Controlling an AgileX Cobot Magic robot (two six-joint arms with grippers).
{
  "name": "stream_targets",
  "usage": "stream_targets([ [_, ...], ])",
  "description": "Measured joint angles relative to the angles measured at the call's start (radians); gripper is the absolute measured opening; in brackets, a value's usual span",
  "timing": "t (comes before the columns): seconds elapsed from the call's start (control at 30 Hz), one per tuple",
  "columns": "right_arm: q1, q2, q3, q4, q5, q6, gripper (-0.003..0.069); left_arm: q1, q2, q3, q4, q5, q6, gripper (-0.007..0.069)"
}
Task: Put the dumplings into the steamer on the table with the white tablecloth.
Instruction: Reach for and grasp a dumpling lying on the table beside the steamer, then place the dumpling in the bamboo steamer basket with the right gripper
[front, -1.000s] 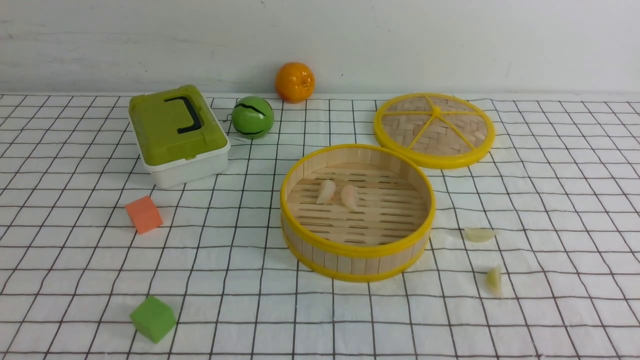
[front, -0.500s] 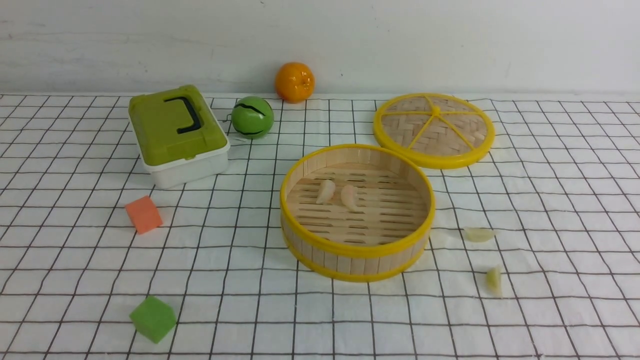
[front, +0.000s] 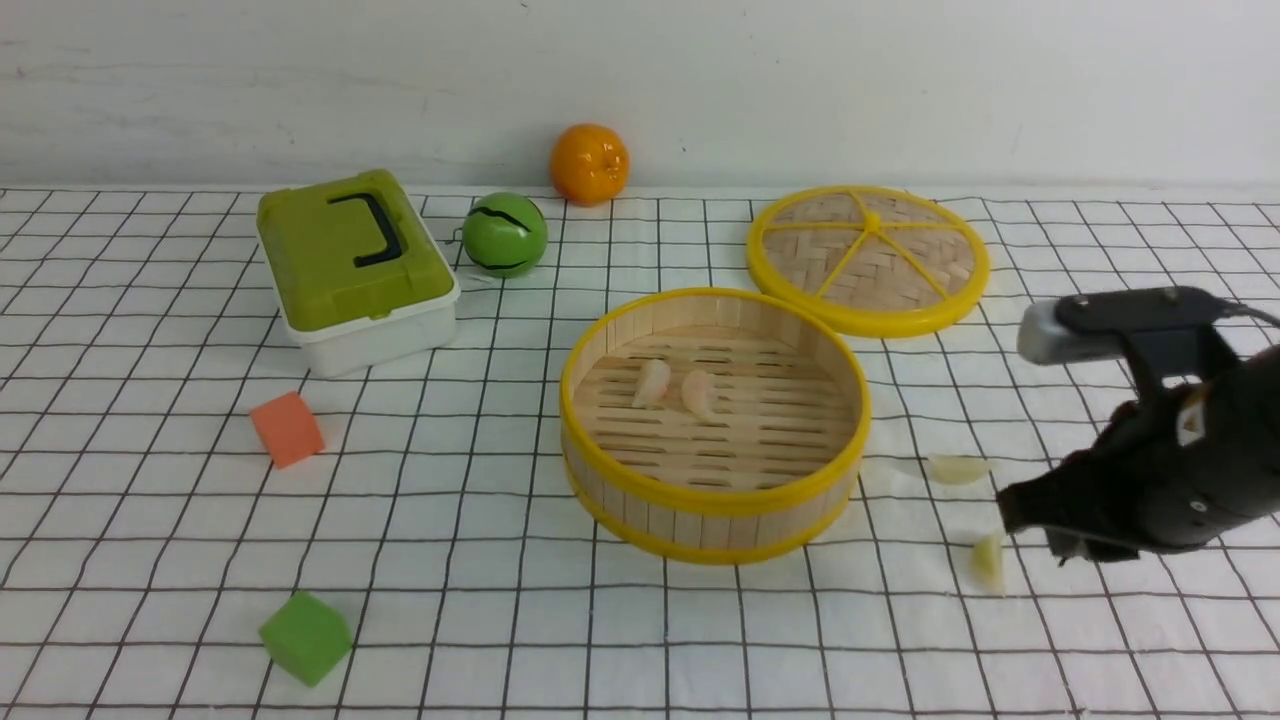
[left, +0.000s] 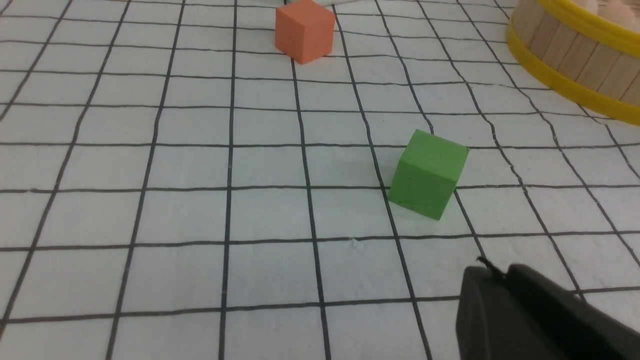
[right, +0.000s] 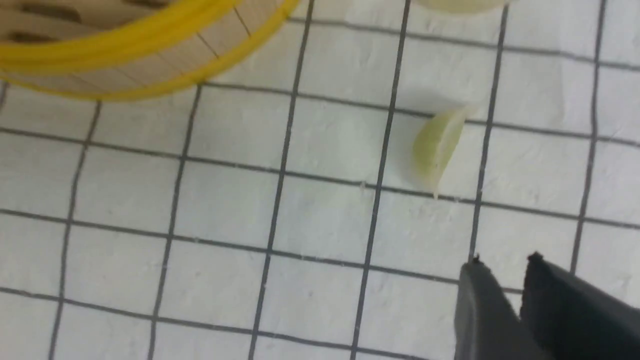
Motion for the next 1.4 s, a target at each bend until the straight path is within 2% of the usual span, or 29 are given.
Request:
stream_targets([
  [0.13, -0.006, 0.116, -0.048, 0.035, -0.016, -0.011, 0.0321, 0.0, 0.0, 0.0, 0.0, 0.0, 0.0, 0.0037],
  [0.17, -0.006, 0.121, -0.051, 0.035, -0.016, -0.011, 0.0327, 0.0, 0.0, 0.0, 0.0, 0.0, 0.0, 0.0037],
  [0.2, -0.009, 0.154, -0.064, 0.05, -0.047, -0.014, 0.0363, 0.0, 0.0, 0.0, 0.0, 0.0, 0.0, 0.0037],
  [0.33, -0.009, 0.224, -0.088, 0.057, -0.134, -0.014, 0.0387, 0.0, 0.0, 0.0, 0.0, 0.0, 0.0, 0.0038],
  [0.5, -0.012, 0.32, -0.093, -0.005, -0.188, 0.032, 0.0313, 0.0, 0.0, 0.0, 0.0, 0.0, 0.0, 0.0041],
  [0.53, -0.013, 0.336, -0.093, -0.013, -0.188, 0.045, 0.027, 0.0, 0.0, 0.0, 0.0, 0.0, 0.0, 0.0041],
  [0.57, -0.013, 0.339, -0.093, -0.014, -0.188, 0.048, 0.0264, 0.0, 0.0, 0.0, 0.0, 0.0, 0.0, 0.0042],
  [0.6, -0.013, 0.343, -0.093, -0.017, -0.193, 0.056, 0.0207, 0.0, 0.0, 0.0, 0.0, 0.0, 0.0, 0.0044],
  [0.63, -0.013, 0.343, -0.093, -0.018, -0.195, 0.058, 0.0193, 0.0, 0.0, 0.0, 0.0, 0.0, 0.0, 0.0045],
  [0.67, -0.013, 0.342, -0.094, -0.019, -0.206, 0.06, 0.0146, 0.0, 0.0, 0.0, 0.0, 0.0, 0.0, 0.0048],
  [0.97, -0.007, 0.236, -0.141, -0.005, -0.208, 0.061, 0.0146, 0.0, 0.0, 0.0, 0.0, 0.0, 0.0, 0.0057],
  [1.1, 0.054, 0.214, -0.288, 0.062, -0.2, 0.022, 0.0146, 0.0, 0.0, 0.0, 0.0, 0.0, 0.0, 0.0062],
  [1.23, 0.119, 0.324, -0.447, 0.141, -0.21, -0.053, 0.0146, 0.0, 0.0, 0.0, 0.0, 0.0, 0.0, 0.0068],
  [1.4, 0.128, 0.56, -0.646, 0.157, -0.186, -0.052, 0.0146, 0.0, 0.0, 0.0, 0.0, 0.0, 0.0, 0.0072],
])
